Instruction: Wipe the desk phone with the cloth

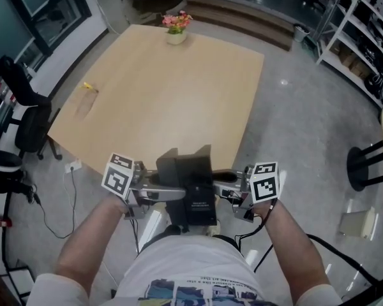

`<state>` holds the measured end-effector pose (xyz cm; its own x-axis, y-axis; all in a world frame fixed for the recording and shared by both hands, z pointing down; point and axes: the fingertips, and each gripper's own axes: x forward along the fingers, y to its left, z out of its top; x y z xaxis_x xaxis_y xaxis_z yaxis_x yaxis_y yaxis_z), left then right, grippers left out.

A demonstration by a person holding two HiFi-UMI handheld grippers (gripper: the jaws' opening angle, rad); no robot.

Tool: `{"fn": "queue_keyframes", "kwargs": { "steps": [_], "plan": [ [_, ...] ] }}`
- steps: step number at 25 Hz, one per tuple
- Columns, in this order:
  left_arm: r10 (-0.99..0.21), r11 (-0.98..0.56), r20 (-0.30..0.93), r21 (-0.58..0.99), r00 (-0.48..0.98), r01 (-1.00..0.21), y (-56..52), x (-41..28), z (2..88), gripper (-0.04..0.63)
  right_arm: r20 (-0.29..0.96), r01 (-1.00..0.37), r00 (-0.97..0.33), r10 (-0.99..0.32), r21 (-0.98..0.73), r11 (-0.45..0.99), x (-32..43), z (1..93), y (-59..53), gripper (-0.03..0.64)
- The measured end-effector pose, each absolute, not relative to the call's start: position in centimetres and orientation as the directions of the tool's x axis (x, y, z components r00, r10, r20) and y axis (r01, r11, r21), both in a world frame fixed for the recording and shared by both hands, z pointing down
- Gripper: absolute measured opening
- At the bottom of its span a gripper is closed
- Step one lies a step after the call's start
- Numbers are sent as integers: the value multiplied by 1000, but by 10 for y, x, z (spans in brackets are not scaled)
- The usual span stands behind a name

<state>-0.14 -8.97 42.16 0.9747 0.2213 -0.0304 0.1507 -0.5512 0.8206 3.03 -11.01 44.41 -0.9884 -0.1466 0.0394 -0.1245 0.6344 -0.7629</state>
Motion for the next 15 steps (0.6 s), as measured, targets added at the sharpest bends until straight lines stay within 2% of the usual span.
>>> {"fn": "queue_keyframes", "kwargs": {
  "steps": [8, 10, 15],
  "plan": [
    [200, -556, -38, 818, 979, 145, -103, -11, 415, 176, 142, -116, -990, -11, -764, 635, 27, 480, -66, 87],
    [209, -554, -34, 819, 977, 147, -103, -11, 416, 176, 164, -139, -986, -20, -755, 641, 30, 483, -67, 87],
    [240, -547, -31, 822, 970, 161, -99, -10, 419, 176, 149, -201, -979, -136, -716, 669, 36, 460, -107, 87]
  ]
}}
